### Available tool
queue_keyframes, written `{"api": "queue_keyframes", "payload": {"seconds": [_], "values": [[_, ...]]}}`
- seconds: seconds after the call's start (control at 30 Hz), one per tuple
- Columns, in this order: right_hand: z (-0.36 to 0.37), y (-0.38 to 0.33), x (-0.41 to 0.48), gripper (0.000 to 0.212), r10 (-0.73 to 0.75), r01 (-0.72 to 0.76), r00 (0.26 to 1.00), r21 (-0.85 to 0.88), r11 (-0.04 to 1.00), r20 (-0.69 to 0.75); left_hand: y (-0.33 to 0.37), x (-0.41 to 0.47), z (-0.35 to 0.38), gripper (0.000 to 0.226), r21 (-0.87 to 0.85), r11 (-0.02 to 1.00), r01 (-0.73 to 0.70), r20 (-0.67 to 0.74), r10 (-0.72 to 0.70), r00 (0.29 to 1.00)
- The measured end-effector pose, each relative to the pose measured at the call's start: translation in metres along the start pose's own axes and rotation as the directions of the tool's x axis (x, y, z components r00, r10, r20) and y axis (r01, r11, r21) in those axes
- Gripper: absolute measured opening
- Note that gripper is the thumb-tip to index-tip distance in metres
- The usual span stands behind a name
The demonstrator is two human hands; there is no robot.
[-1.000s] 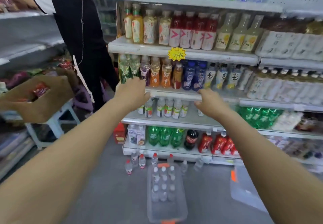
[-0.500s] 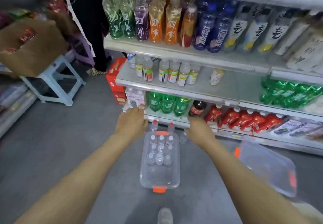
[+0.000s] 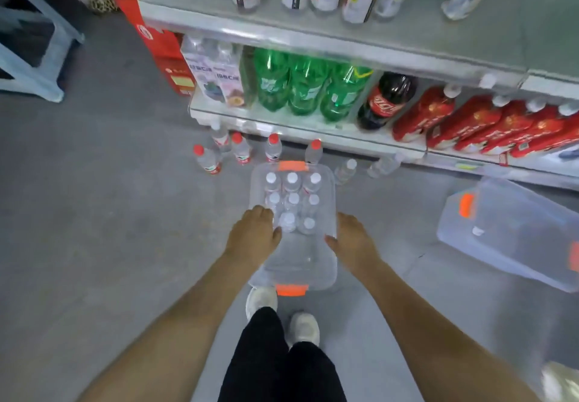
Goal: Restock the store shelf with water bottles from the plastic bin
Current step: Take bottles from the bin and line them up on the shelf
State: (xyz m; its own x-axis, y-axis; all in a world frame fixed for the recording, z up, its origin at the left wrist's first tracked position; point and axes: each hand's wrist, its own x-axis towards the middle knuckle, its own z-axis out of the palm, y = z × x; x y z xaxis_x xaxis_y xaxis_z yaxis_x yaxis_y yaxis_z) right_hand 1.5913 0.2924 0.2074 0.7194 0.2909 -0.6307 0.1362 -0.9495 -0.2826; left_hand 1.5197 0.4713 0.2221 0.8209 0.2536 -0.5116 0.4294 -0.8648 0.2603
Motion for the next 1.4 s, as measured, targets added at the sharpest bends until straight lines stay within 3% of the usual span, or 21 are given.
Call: {"api": "queue_keyframes", "payload": {"seconds": [0.2,0.53,0.77,1.0,1.13,1.4], "values": [[0.095,0.037,0.073,0.075,0.115,-0.132,0.987,0.159,0.978,0.111,-0.021,0.08,0.093,0.047,-0.274,0.962,0.011,0.056,0.004,0.998],[0.201,0.081,0.186,0.081,0.134,-0.152,0.988,0.414,0.897,0.072,-0.037,0.169,0.21,0.056,-0.579,0.811,0.082,0.138,-0.001,0.99],[0.238,0.09,0.221,0.073,0.166,-0.117,0.985,0.531,0.839,-0.045,-0.039,0.203,0.248,0.042,-0.597,0.799,0.078,0.141,0.009,0.99],[0.251,0.096,0.239,0.082,0.135,-0.084,0.99,0.611,0.787,-0.038,-0.046,0.209,0.264,0.051,-0.591,0.806,0.014,0.073,0.036,0.997],[0.255,0.098,0.24,0.078,0.14,-0.07,0.987,0.585,0.808,-0.075,-0.05,0.208,0.264,0.04,-0.567,0.824,-0.017,0.042,0.049,0.998],[0.241,0.091,0.207,0.076,0.128,-0.071,0.989,0.512,0.856,-0.077,-0.042,0.196,0.242,0.04,-0.506,0.862,0.023,0.053,0.004,0.999]]}}
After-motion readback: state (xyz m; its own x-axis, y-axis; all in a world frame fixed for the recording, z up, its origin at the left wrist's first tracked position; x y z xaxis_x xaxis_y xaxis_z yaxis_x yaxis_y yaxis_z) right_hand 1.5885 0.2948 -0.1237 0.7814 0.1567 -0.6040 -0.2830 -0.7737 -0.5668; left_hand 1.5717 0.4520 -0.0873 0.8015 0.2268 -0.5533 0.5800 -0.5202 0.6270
